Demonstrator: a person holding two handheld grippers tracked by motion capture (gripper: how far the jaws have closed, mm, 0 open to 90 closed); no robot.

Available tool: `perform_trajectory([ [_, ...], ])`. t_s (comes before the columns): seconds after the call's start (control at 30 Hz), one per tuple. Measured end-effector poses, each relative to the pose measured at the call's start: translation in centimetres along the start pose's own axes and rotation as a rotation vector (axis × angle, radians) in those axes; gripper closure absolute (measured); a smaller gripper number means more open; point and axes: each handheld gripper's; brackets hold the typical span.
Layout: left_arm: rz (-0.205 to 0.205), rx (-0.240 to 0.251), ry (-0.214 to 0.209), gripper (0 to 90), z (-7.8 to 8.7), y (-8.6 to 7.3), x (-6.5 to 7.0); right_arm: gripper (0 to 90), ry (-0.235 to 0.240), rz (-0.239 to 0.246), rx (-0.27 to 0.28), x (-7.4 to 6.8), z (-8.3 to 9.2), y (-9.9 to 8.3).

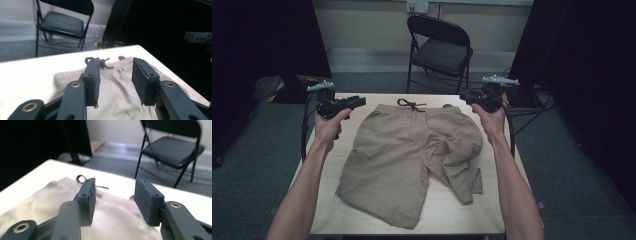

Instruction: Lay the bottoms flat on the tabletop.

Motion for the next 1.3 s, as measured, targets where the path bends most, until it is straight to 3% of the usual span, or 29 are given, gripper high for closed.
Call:
perform_trajectory([
  [0.03, 0.0, 0.0, 0.0, 59.9, 0.0, 0.0, 0.0, 51.8, 0.0, 0.0, 0.0, 0.0, 0.0, 0.0],
  [0.07, -0.014, -0.03, -0.008, 61.1, 0.2, -1.0, -0.1, 50.3, 0.031, -0.002, -0.009, -1.0, 0.3, -1.6],
  [0.17, -0.045, -0.062, -0.019, 65.3, 0.7, -2.2, 0.2, 48.3, 0.075, 0.001, -0.007, -2.6, 1.0, -3.3],
  [0.27, -0.048, -0.079, -0.064, 70.0, 1.3, -4.0, 0.4, 47.2, 0.13, 0.013, -0.016, -4.7, 1.7, -5.2],
  [0.43, -0.049, -0.113, -0.075, 74.0, 2.0, -6.5, 0.3, 44.7, 0.193, 0.033, -0.046, -7.1, 2.0, -7.6],
  [0.5, -0.048, -0.133, -0.071, 75.8, 2.5, -7.8, 0.1, 45.3, 0.233, 0.044, -0.057, -8.7, 2.3, -8.9],
  [0.6, -0.048, -0.146, -0.071, 76.6, 2.9, -8.4, 0.0, 46.4, 0.243, 0.052, -0.067, -9.4, 2.3, -9.4],
  [0.63, -0.033, -0.144, -0.085, 76.6, 3.3, -9.5, -0.1, 48.7, 0.257, 0.059, -0.083, -10.2, 2.2, -10.2],
  [0.73, -0.029, -0.156, -0.079, 75.7, 3.7, -10.8, -0.1, 50.4, 0.272, 0.055, -0.082, -10.9, 2.3, -10.8],
  [0.77, -0.026, -0.183, -0.06, 75.0, 3.9, -12.0, -0.2, 53.5, 0.304, 0.066, -0.087, -12.3, 2.3, -11.7],
  [0.8, -0.026, -0.183, -0.06, 74.3, 3.9, -12.0, -0.2, 53.5, 0.304, 0.066, -0.087, -12.3, 2.3, -11.7],
  [0.83, -0.011, -0.197, -0.061, 74.2, 4.1, -13.2, -0.3, 55.0, 0.333, 0.088, -0.112, -13.8, 2.0, -12.4],
  [0.9, -0.035, -0.225, -0.047, 74.1, 4.4, -14.4, -0.1, 55.9, 0.372, 0.101, -0.113, -15.3, 1.9, -12.9],
  [1.0, -0.04, -0.258, -0.043, 73.9, 4.7, -15.4, -0.1, 56.1, 0.411, 0.103, -0.113, -16.5, 1.8, -13.1],
  [1.03, -0.045, -0.286, -0.024, 74.1, 5.0, -16.2, -0.1, 54.3, 0.453, 0.139, -0.135, -18.2, 1.5, -13.3],
  [1.17, -0.054, -0.316, 0.006, 75.8, 5.4, -17.4, -0.5, 47.4, 0.527, 0.167, -0.157, -21.1, 0.9, -13.5],
  [1.23, -0.035, -0.321, 0.012, 76.0, 5.4, -17.7, -1.0, 41.5, 0.573, 0.19, -0.167, -22.8, 0.6, -13.6],
  [1.27, -0.035, -0.321, 0.012, 76.0, 5.4, -17.7, -1.0, 41.5, 0.573, 0.19, -0.167, -22.8, 0.6, -13.6],
  [1.3, -0.03, -0.333, 0.032, 76.0, 5.1, -18.0, -1.4, 37.1, 0.614, 0.217, -0.183, -24.8, 0.2, -13.7],
])
Point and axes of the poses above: each handheld gripper's, and its own axes: z roughly backward along the jaws, y roughly out of its top, x roughly to its right, and after that the axes turned 14 degrees about z, right-handed
